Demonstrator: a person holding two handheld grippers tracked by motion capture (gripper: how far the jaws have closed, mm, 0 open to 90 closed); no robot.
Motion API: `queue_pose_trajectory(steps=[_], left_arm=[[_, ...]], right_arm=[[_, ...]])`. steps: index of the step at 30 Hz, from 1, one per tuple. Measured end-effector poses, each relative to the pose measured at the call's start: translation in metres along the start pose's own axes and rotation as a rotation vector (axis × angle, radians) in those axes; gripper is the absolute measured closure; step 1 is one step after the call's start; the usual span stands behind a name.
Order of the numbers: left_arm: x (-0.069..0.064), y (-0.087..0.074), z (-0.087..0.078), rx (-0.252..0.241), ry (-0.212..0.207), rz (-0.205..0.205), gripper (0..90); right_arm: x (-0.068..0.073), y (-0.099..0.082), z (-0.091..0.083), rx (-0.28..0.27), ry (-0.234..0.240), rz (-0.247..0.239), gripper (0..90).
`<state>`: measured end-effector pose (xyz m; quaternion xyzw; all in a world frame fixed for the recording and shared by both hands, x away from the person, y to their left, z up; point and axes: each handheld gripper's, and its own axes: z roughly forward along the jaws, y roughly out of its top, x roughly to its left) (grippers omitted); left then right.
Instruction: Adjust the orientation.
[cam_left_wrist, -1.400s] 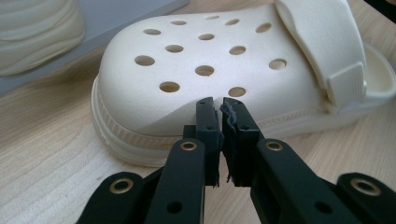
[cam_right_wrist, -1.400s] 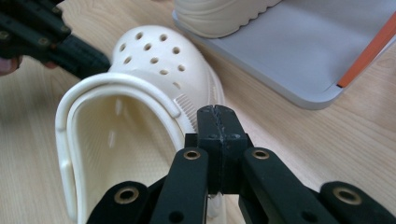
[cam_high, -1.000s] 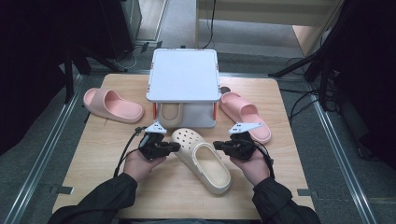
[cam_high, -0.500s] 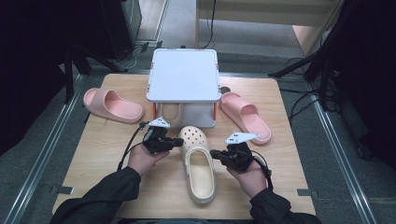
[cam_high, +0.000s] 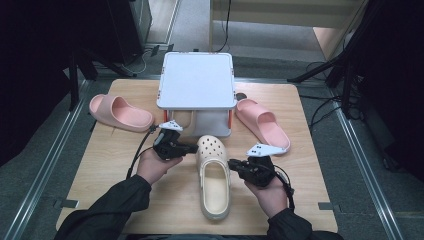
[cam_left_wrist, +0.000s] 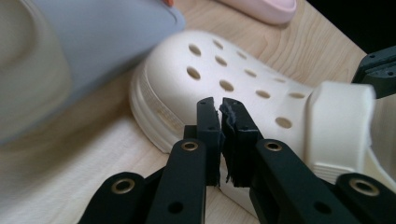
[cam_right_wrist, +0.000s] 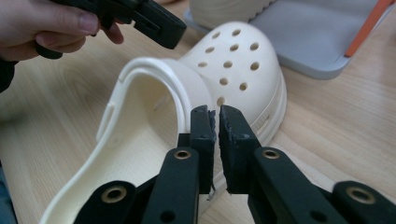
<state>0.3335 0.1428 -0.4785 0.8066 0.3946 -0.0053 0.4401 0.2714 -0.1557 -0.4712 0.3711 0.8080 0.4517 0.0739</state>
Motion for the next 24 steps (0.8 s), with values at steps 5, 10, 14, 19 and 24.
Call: queue_pose_trajectory(steps=[5,10,14,19,24], left_arm=[[-0.005,0.014,-0.034,-0.062,0.009,0.023,84.8],[-0.006,0.030,-0.056,-0.063,0.041,0.058,85.1],[-0.003,0.040,-0.061,-0.059,0.053,0.065,85.5],[0.002,0.061,-0.069,-0.046,0.039,0.081,89.0],[0.010,0.087,-0.079,-0.042,0.030,0.087,89.3]], right_arm=[[0.003,-0.003,-0.003,-0.001,0.006,0.015,70.5],[0.010,-0.007,0.003,0.025,-0.004,0.013,66.9],[0.013,-0.008,0.010,0.044,-0.017,0.018,64.6],[0.013,-0.010,0.014,0.048,-0.031,0.042,60.3],[0.014,-0.009,0.019,0.048,-0.043,0.062,57.9]])
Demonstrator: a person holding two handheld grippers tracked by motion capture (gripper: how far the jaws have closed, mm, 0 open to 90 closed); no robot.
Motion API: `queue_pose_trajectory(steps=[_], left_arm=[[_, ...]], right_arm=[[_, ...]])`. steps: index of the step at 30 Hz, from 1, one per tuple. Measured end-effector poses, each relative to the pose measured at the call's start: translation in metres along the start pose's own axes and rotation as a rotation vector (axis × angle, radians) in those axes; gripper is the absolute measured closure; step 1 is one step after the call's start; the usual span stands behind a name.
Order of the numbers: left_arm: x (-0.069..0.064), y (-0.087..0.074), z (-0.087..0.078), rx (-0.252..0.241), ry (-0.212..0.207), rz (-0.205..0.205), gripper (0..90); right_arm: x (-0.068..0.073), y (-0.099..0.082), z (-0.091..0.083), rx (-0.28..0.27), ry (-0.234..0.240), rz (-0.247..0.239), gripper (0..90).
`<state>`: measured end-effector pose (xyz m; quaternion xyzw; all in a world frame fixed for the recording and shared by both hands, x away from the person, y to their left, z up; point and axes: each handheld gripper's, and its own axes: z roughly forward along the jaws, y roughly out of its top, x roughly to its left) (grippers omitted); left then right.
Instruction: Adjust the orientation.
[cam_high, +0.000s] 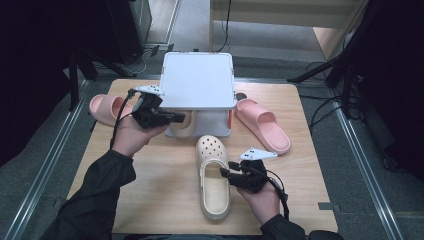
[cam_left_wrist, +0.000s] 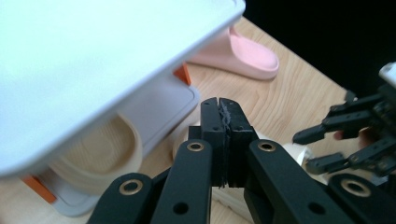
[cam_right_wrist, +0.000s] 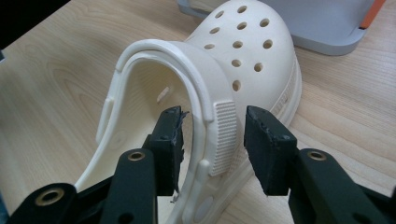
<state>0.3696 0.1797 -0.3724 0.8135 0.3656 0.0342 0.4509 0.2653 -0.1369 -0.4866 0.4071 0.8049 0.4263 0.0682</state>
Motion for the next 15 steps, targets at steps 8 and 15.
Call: queue_pose_trajectory(steps=[8,15], left_arm=[[0.031,0.022,-0.012,-0.017,0.030,-0.052,89.0],[0.051,0.020,-0.010,-0.023,0.109,-0.054,89.0]], right_arm=[[-0.002,0.002,0.011,0.026,-0.025,0.005,56.4],[-0.001,0.002,0.020,0.038,-0.054,0.013,52.7]])
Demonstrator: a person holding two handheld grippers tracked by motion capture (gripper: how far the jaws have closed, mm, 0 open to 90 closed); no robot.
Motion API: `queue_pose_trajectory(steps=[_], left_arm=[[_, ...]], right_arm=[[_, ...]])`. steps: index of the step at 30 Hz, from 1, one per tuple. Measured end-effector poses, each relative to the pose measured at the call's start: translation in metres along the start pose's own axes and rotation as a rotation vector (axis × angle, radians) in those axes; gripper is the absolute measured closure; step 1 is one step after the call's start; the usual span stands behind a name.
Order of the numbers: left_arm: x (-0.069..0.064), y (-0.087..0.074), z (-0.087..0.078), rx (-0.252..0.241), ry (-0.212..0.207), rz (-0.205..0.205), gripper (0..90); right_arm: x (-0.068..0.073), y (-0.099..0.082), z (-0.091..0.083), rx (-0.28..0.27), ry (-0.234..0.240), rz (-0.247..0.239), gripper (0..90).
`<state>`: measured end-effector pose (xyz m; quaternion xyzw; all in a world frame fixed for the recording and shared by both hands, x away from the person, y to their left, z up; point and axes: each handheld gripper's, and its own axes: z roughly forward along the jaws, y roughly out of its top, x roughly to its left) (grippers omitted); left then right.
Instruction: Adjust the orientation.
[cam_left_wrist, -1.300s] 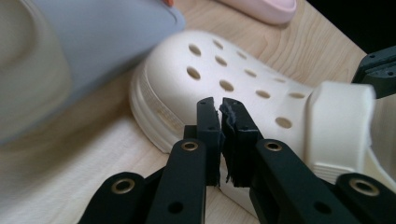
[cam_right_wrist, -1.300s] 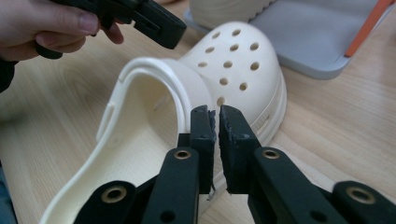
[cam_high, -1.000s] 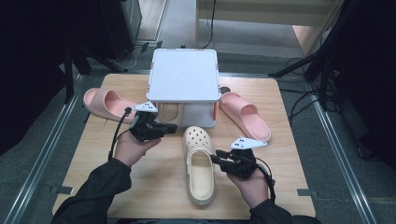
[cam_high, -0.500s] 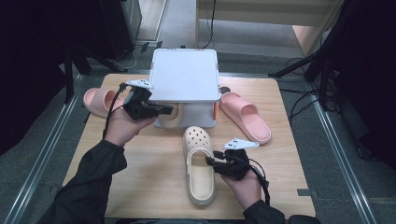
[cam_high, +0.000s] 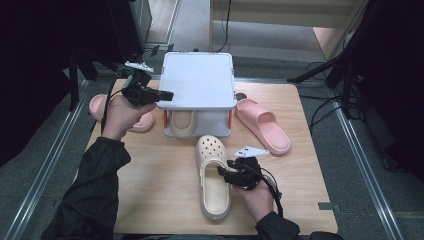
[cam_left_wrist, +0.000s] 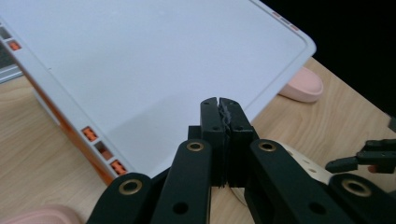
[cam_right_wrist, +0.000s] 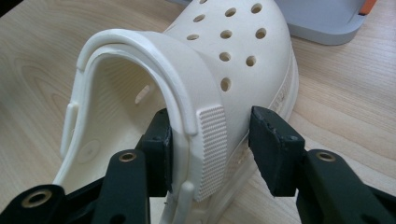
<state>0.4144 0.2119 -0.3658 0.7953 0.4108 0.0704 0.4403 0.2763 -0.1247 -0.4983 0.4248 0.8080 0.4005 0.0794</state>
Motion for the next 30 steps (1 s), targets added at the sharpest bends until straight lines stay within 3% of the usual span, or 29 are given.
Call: queue_pose_trajectory(steps=[7,19,30], left_arm=[[0.011,-0.007,0.015,0.033,0.008,-0.020,88.6],[0.014,-0.009,0.014,0.027,-0.007,-0.023,88.4],[0.015,-0.010,0.014,0.027,-0.016,-0.031,87.4]], right_arm=[[0.001,0.001,0.004,-0.016,-0.036,-0.004,54.7],[-0.003,0.002,-0.001,-0.040,-0.077,-0.055,68.0],[-0.019,0.015,-0.006,-0.051,-0.076,-0.030,76.4]])
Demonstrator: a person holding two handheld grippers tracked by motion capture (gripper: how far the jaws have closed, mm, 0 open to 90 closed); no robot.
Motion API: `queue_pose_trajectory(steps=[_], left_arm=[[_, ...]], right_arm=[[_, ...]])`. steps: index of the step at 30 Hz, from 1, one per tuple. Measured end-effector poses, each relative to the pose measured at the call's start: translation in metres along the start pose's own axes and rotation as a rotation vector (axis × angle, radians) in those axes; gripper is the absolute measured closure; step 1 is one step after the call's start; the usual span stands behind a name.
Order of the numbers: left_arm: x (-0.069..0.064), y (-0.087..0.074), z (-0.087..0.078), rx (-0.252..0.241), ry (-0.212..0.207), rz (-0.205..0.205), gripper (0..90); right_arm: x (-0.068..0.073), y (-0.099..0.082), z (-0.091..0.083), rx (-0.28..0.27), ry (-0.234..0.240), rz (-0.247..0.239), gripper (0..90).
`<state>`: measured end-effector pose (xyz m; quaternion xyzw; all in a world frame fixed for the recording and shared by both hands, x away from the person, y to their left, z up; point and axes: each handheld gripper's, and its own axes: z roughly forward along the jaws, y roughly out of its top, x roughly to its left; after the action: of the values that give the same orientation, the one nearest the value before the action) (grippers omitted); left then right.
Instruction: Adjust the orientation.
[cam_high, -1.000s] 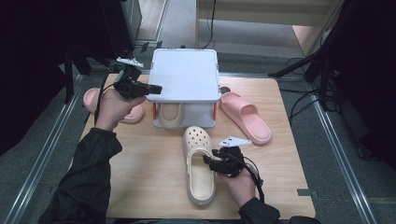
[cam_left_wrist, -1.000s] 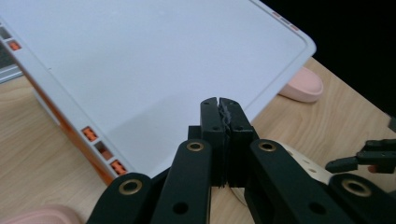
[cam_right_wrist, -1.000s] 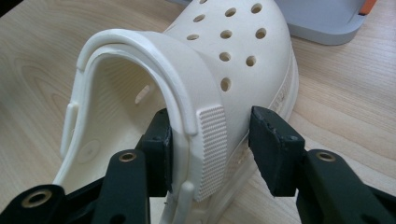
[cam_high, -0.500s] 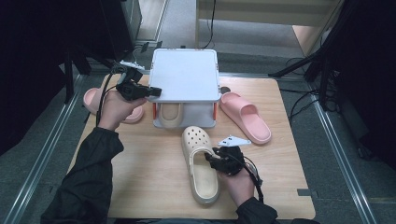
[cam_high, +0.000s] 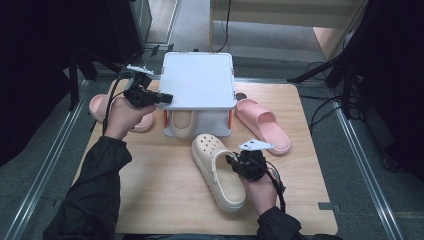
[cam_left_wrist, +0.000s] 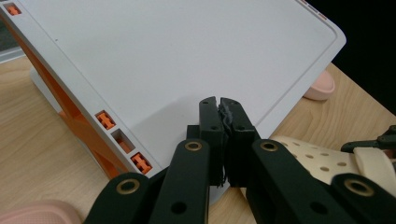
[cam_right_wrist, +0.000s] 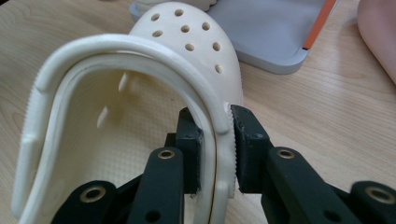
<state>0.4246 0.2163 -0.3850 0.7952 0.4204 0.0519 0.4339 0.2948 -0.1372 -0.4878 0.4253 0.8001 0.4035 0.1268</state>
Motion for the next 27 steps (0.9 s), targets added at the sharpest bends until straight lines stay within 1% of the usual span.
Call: queue_pose_trajectory(steps=[1,3,4,5,9,10,11,13,16,20,24,25,27], left_arm=[[0.000,0.000,0.000,0.003,-0.002,0.002,87.3],[0.000,0.000,0.000,0.004,-0.003,0.003,87.4],[0.000,0.000,0.000,0.006,-0.006,0.001,87.4],[0.000,0.000,0.000,0.006,-0.006,0.001,87.4],[-0.001,0.000,0.000,0.007,-0.008,-0.002,87.4],[-0.001,0.000,0.000,0.007,-0.010,-0.003,87.4],[-0.001,0.000,0.000,0.007,-0.010,-0.003,87.4],[0.000,0.000,0.000,0.006,-0.013,-0.006,87.4],[0.000,-0.001,0.000,0.006,-0.020,-0.008,87.4],[0.000,-0.001,0.000,0.004,-0.022,-0.009,87.5],[0.000,-0.001,0.001,0.004,-0.023,-0.006,87.5],[-0.001,-0.001,0.001,0.004,-0.024,-0.006,87.5],[0.000,-0.001,0.001,-0.001,-0.026,-0.005,87.4]], right_arm=[[-0.003,0.004,0.000,0.007,0.007,0.011,76.8],[-0.003,0.007,-0.001,0.004,0.003,0.005,76.8],[-0.004,0.013,-0.002,-0.003,-0.012,-0.006,76.9],[-0.004,0.013,-0.002,-0.003,-0.012,-0.006,76.9],[-0.008,0.028,-0.003,-0.018,-0.036,0.004,76.9],[-0.009,0.036,-0.002,-0.032,-0.053,0.016,76.9],[-0.010,0.040,-0.001,-0.039,-0.060,0.019,76.9],[-0.011,0.043,0.000,-0.047,-0.069,0.025,76.8],[-0.015,0.053,0.007,-0.058,-0.086,0.069,76.8],[-0.020,0.060,0.018,-0.072,-0.118,0.121,76.5],[-0.024,0.065,0.031,-0.074,-0.164,0.144,76.1],[-0.025,0.066,0.034,-0.075,-0.168,0.158,76.1],[-0.025,0.068,0.043,-0.073,-0.190,0.165,75.8]])
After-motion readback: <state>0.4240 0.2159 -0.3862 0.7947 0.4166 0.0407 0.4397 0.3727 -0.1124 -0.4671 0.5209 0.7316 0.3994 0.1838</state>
